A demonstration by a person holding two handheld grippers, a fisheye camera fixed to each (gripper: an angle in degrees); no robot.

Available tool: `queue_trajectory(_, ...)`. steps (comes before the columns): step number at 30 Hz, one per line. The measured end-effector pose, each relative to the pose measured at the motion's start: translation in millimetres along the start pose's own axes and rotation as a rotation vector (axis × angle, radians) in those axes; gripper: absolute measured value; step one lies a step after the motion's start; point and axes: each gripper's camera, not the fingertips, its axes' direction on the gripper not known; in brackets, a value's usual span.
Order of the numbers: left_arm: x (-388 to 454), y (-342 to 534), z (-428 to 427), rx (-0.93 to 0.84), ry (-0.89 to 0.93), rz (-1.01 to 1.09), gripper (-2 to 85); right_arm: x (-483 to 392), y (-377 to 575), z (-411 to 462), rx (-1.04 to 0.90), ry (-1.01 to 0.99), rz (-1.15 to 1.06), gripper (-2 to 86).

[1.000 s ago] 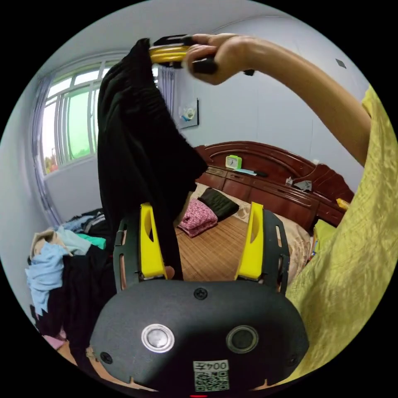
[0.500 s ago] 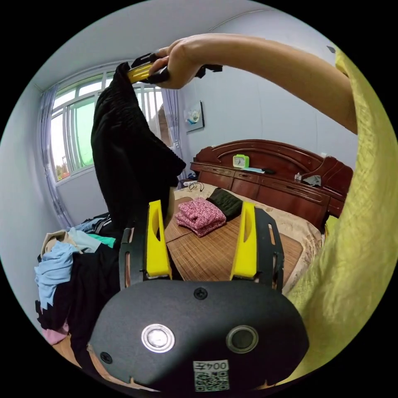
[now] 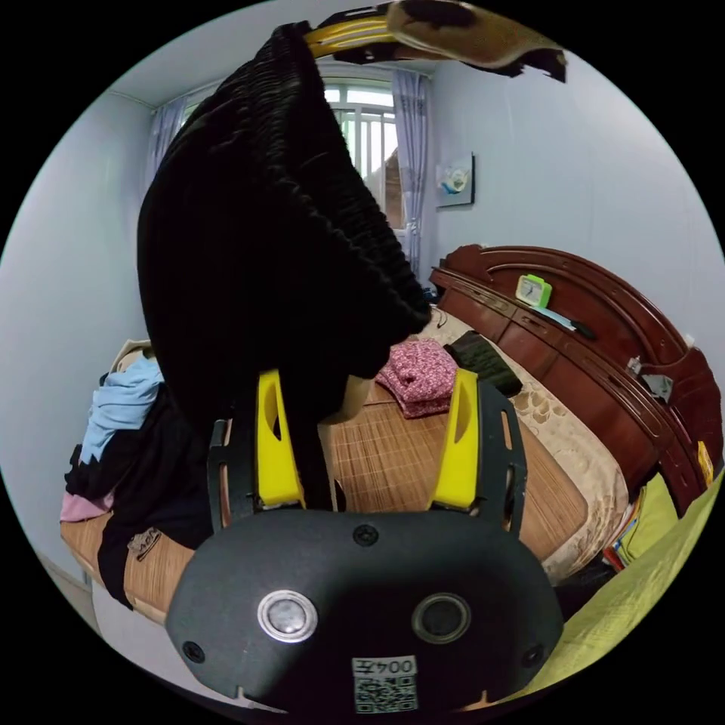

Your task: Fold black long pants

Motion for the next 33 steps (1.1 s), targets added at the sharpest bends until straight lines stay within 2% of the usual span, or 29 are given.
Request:
queue_trajectory(5, 1, -21, 15, -0.003, -0.052, 0.02, 24.0, 28, -6, -40, 0.011, -0.028, 0.04, 1.3)
queue_trajectory(10, -5, -46, 33, -0.087, 0.013, 0.084, 11.3, 48, -11, -72, 0.042, -0.051, 0.081, 1.5)
queue_trajectory(13, -15, -56, 40, -0.109, -0.022, 0.101, 3.8, 56, -16, -87, 0.058, -0.062, 0.1, 1.5)
queue_trajectory(15, -26, -61, 41, -0.116, -0.024, 0.107, 2.0, 61, -19, -96, 0.07, -0.059, 0.109, 1.5)
queue_trajectory(20, -102, -84, 31, -0.155, 0.169, -0.127, 0.5, 77, -29, -135, 0.135, -0.012, 0.12, 1.3)
queue_trajectory(24, -182, -114, 14, -0.041, 0.381, -0.332, 0.4, 85, -37, -159, 0.161, -0.017, 0.123, 1.1)
queue_trajectory(30, -261, -182, -8, 0.133, 0.448, -0.405, 0.4, 77, -62, -199, 0.159, -0.007, 0.053, 0.9)
queue_trajectory(33, -286, -236, -21, 0.178, 0.482, -0.367, 0.4, 58, -88, -218, 0.143, 0.003, -0.033, 1.0)
